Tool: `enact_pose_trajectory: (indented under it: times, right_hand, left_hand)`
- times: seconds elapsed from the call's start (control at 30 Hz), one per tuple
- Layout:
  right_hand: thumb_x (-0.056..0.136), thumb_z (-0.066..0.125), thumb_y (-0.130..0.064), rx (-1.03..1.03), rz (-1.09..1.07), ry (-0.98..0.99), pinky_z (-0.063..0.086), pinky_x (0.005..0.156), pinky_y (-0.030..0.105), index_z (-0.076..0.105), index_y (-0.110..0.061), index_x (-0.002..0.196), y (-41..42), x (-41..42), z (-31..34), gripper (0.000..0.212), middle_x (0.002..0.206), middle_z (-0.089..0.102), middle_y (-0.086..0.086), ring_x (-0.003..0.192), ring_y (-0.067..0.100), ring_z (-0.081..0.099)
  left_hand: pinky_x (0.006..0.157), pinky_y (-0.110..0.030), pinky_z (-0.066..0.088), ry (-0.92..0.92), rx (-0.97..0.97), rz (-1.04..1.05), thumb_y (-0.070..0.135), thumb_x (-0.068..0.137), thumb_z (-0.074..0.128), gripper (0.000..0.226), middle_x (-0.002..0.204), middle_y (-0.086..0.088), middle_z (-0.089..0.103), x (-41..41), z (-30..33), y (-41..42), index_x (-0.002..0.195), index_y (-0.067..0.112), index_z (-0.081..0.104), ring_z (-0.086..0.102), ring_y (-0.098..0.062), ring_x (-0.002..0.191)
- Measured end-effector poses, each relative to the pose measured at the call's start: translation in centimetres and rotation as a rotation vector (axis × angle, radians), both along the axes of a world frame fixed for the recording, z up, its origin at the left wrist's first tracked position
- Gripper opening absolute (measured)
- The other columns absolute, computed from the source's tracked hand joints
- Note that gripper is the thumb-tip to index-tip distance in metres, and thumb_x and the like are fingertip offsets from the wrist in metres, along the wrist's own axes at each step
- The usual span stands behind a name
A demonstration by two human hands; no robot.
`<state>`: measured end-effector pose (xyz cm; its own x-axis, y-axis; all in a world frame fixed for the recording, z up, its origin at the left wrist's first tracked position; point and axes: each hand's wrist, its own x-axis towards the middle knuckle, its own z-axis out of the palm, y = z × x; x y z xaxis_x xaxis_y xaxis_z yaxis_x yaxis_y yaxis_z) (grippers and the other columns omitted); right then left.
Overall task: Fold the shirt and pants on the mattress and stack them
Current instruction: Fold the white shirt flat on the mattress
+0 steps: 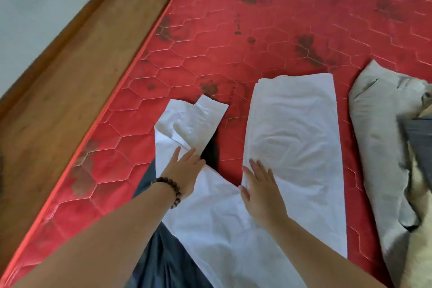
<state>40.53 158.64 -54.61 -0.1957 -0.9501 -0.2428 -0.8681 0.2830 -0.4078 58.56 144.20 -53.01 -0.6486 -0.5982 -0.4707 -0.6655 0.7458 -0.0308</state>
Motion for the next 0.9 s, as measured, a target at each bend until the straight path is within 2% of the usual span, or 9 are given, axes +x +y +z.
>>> enact_pose_trajectory:
  times: [0.13,0.27,0.37,0.4,0.47,0.6,0.67,0.77,0.9]
  right_hand:
    - [0.096,0.053,-0.037,-0.044,-0.004,-0.163,0.023,0.116,0.031,0.027,-0.017,0.15,-4.9,5.2,0.7,0.063,0.153,0.031,0.002,0.141,0.02,0.026]
    - [0.089,0.059,-0.046,0.106,-0.058,-0.042,0.036,0.1,0.032,0.026,-0.017,0.147,-8.2,7.8,-0.6,0.073,0.127,0.056,0.003,0.118,0.023,0.05]
    - [0.092,0.057,-0.038,0.135,-0.197,-0.046,0.042,0.08,0.036,0.051,-0.014,0.116,-8.3,8.1,-0.8,0.034,0.101,0.062,0.005,0.098,0.028,0.057]
    - [0.094,0.054,-0.034,0.123,-0.223,-0.067,0.041,0.072,0.035,0.051,-0.014,0.099,-7.9,8.1,-0.8,0.021,0.091,0.059,0.004,0.091,0.028,0.057]
    - [0.097,0.051,-0.029,0.108,-0.245,-0.084,0.033,0.064,0.033,0.042,-0.016,0.081,-6.9,8.0,-0.5,0.022,0.079,0.048,0.001,0.077,0.025,0.051]
    - [0.096,0.053,-0.022,0.034,-0.334,-0.124,0.032,0.059,0.032,0.041,-0.017,0.076,-5.6,8.4,1.0,0.024,0.063,0.04,-0.007,0.065,0.022,0.045]
    - [0.096,0.054,-0.022,0.027,-0.355,-0.112,0.031,0.056,0.032,0.041,-0.017,0.074,-5.3,8.7,1.8,0.025,0.055,0.036,-0.008,0.06,0.022,0.043]
    - [0.096,0.055,-0.026,0.046,-0.335,-0.089,0.03,0.053,0.032,0.045,-0.014,0.074,-4.9,9.0,3.0,0.027,0.051,0.036,-0.008,0.055,0.022,0.042]
    - [0.093,0.056,-0.039,0.058,-0.29,-0.107,0.026,0.053,0.031,0.042,-0.015,0.064,-4.6,9.4,4.2,0.04,0.049,0.036,-0.006,0.05,0.017,0.038]
  left_hand:
    - [0.115,-0.044,-0.012,0.06,-0.059,-0.083,0.0,0.079,0.046,0.071,0.149,0.0,0.033,1.9,-0.2,-2.3,0.145,0.018,0.029,0.015,-0.017,0.145]
    - [0.114,-0.049,-0.014,0.086,-0.032,-0.232,0.001,0.084,0.048,0.071,0.155,0.004,0.022,1.9,-1.7,-4.7,0.148,0.02,0.023,0.001,-0.015,0.148]
    - [0.118,-0.049,-0.005,0.103,0.009,-0.301,0.015,0.09,0.05,0.045,0.131,0.004,0.049,1.9,-1.5,-6.4,0.134,0.02,0.04,0.035,-0.016,0.133]
    - [0.119,-0.047,-0.003,0.107,0.023,-0.32,0.019,0.091,0.049,0.037,0.121,0.004,0.055,1.9,-1.2,-6.9,0.127,0.019,0.045,0.043,-0.016,0.124]
    - [0.118,-0.041,0.005,0.056,0.059,-0.36,0.024,0.092,0.048,0.028,0.11,0.004,0.061,2.4,-0.2,-8.1,0.119,0.018,0.051,0.052,-0.017,0.112]
    - [0.101,-0.039,0.028,-0.135,0.009,-0.454,0.022,0.092,0.049,0.015,0.099,0.006,0.063,3.8,1.8,-9.4,0.101,0.023,0.061,0.058,-0.016,0.093]
    - [0.089,-0.037,0.03,-0.226,-0.052,-0.477,0.018,0.089,0.05,0.012,0.089,0.006,0.063,4.6,2.7,-9.8,0.086,0.023,0.062,0.055,-0.015,0.082]
    - [0.084,-0.038,0.029,-0.301,-0.084,-0.491,0.022,0.089,0.049,0.019,0.084,0.005,0.056,6.5,4.2,-10.7,0.07,0.023,0.049,0.045,-0.016,0.083]
    - [0.09,-0.036,0.038,-0.338,0.105,-0.418,0.022,0.088,0.046,0.014,0.088,0.003,0.06,9.7,7.6,-12.7,0.077,0.021,0.055,0.055,-0.022,0.092]
